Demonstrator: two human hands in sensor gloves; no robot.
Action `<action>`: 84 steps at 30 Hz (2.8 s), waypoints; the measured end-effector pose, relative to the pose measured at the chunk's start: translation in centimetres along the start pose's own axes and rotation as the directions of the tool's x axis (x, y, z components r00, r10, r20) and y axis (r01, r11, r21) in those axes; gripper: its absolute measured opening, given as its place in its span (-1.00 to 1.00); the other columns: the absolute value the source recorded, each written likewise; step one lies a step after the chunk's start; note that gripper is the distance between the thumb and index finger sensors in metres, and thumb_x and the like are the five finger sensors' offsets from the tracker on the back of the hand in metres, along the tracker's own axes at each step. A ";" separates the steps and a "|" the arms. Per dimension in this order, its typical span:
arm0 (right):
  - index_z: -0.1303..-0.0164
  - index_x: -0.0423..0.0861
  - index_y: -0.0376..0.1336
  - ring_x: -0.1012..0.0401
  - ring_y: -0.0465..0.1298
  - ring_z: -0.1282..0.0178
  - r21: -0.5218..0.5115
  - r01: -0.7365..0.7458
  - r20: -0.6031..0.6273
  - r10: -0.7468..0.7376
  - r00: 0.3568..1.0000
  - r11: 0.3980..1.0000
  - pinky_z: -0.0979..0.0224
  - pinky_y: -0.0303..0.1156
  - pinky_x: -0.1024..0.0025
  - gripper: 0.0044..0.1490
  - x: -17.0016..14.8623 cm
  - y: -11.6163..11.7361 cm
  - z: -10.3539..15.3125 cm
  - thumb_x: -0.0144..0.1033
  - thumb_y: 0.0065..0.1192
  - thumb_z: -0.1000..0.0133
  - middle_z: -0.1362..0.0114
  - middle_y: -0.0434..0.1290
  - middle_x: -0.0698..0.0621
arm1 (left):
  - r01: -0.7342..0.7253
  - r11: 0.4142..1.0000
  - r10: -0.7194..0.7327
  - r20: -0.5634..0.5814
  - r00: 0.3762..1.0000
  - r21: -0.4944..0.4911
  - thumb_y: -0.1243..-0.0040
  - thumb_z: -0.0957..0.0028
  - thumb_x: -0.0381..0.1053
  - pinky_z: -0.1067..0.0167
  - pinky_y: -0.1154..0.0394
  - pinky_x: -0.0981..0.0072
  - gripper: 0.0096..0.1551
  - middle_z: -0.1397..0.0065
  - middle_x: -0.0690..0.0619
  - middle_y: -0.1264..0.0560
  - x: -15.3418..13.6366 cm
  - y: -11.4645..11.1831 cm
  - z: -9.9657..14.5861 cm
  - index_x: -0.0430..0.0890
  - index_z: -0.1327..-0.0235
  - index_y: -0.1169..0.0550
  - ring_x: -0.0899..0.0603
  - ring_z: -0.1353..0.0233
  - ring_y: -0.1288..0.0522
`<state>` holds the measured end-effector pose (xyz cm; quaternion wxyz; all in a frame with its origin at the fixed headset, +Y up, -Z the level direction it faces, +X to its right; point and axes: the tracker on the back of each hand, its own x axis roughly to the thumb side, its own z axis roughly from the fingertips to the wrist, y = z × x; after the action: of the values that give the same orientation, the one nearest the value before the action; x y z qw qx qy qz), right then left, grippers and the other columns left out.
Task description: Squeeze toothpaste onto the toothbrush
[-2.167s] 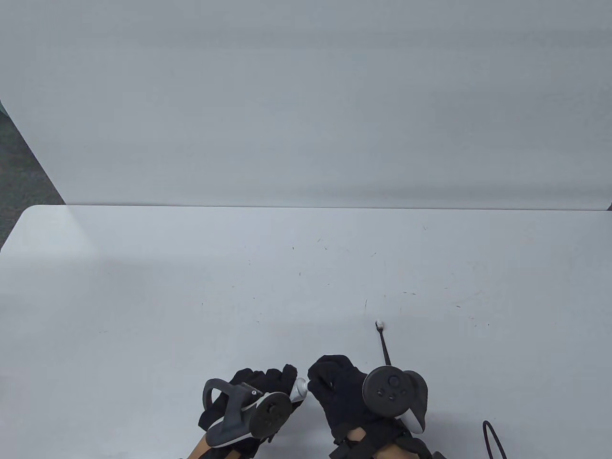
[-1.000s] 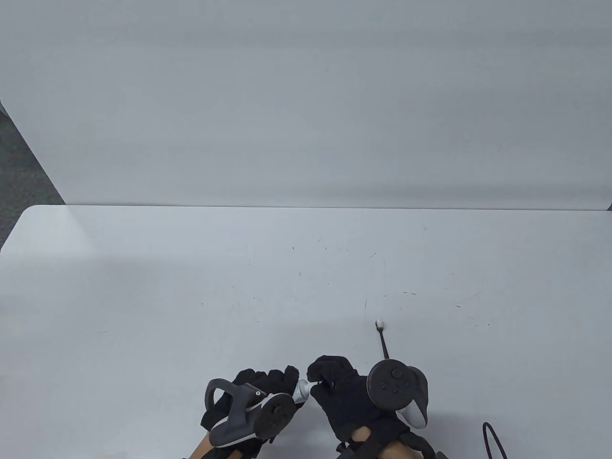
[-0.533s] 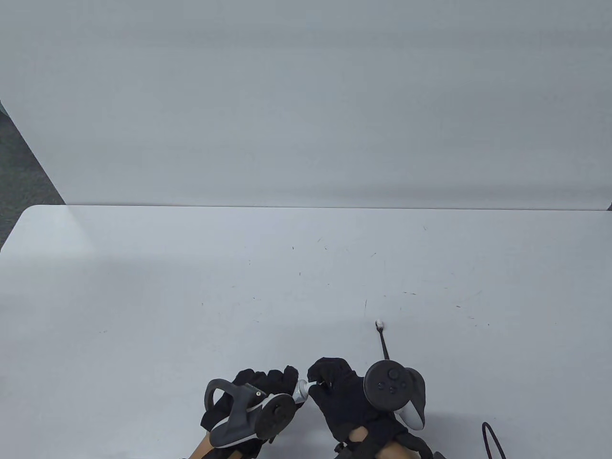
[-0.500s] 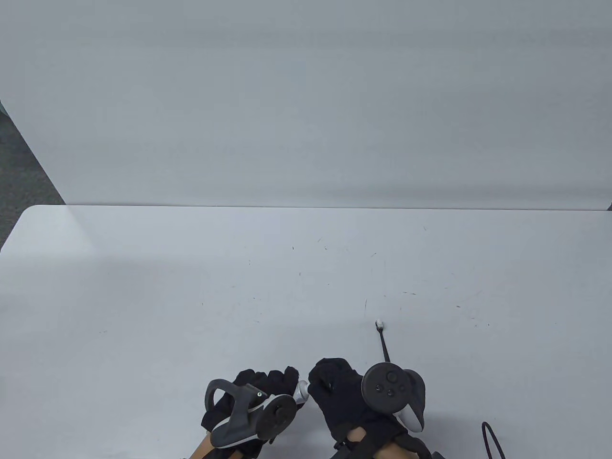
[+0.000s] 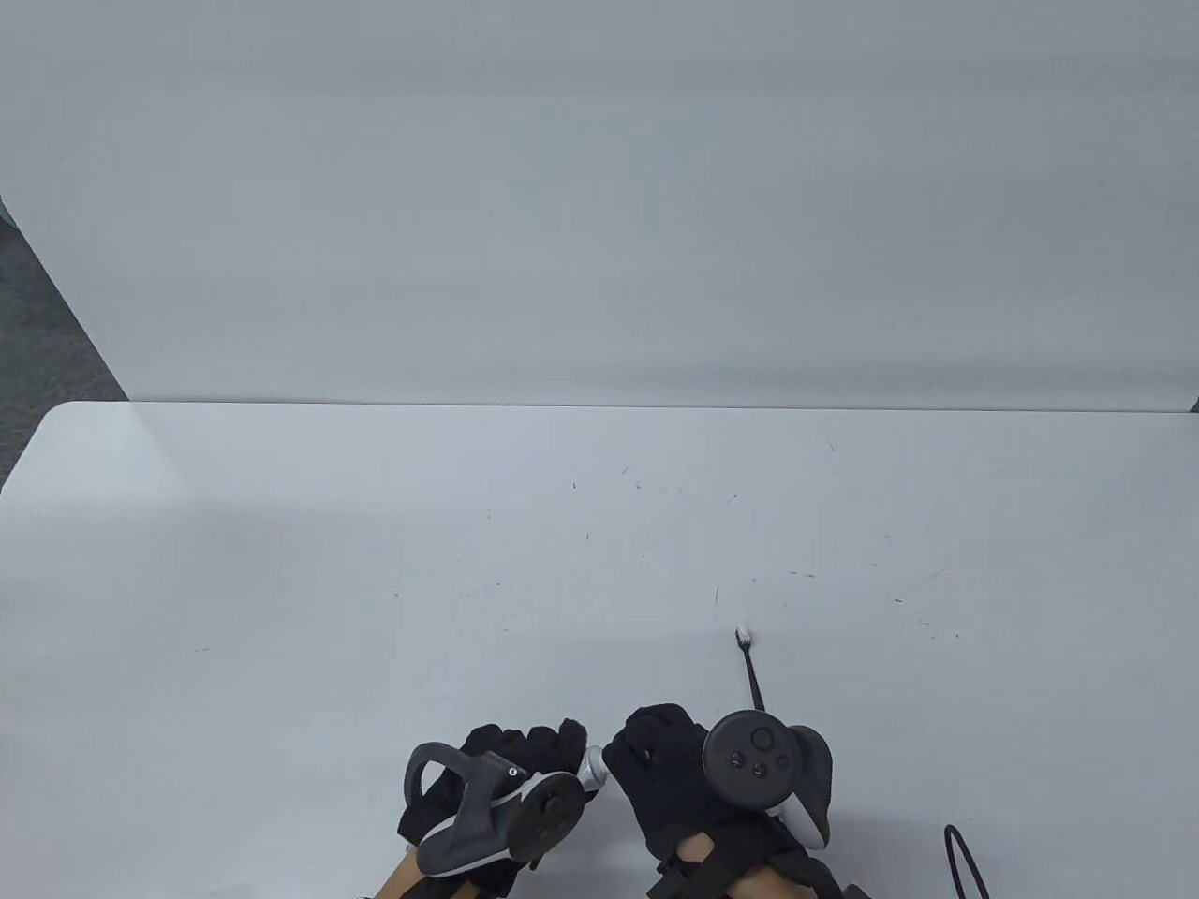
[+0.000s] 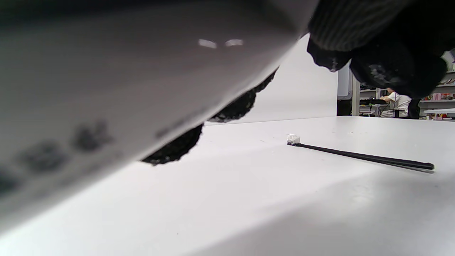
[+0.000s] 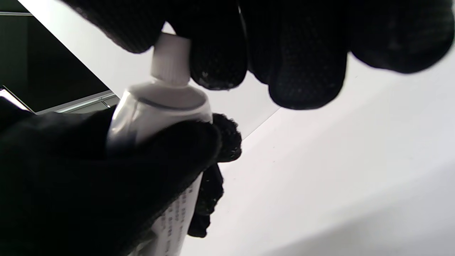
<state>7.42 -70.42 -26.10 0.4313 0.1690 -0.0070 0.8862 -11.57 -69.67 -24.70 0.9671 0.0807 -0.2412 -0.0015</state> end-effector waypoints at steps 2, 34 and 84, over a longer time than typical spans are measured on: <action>-0.11 -0.25 0.37 -0.12 0.59 0.02 0.060 0.045 -0.004 -0.045 0.999 0.997 0.11 0.55 -0.12 -0.32 -0.2 0.3 0.0 -0.02 0.10 0.00 -0.32 0.40 -0.28 | 0.006 1.000 -0.006 -0.005 1.000 0.005 -0.22 0.32 0.48 0.17 -0.64 -0.18 -0.07 -0.04 -0.21 -0.68 -0.1 0.0 0.0 -0.12 -0.16 -0.60 -0.40 0.07 -0.74; 0.21 -0.25 0.50 -0.10 0.61 0.05 -0.069 0.015 0.022 -0.013 1.000 0.997 0.11 0.56 -0.14 -0.49 0.0 0.7 0.0 -0.13 0.17 0.03 -0.25 0.45 -0.24 | 0.037 0.999 -0.037 -0.003 0.999 0.010 -0.22 0.32 0.48 0.17 -0.64 -0.18 -0.08 -0.03 -0.21 -0.68 0.2 0.0 0.0 -0.11 -0.16 -0.61 -0.40 0.08 -0.74; 0.01 -0.28 0.43 -0.12 0.61 0.04 -0.392 0.375 -0.059 -0.429 0.901 0.840 0.07 0.54 -0.17 -0.43 -4.5 -8.6 0.7 -0.17 0.11 0.00 -0.27 0.44 -0.26 | -0.662 0.746 0.320 -0.829 0.458 -0.077 -0.35 -0.04 0.16 -0.02 -0.62 -0.09 -0.57 -0.18 -0.10 -0.69 -14.2 -7.1 -14.7 0.05 -0.12 -0.62 -0.22 -0.12 -0.73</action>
<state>16.82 -68.58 -28.00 0.6312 0.0175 -0.1073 0.7680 -17.06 -73.83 -45.23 0.9228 -0.1963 0.1906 0.2713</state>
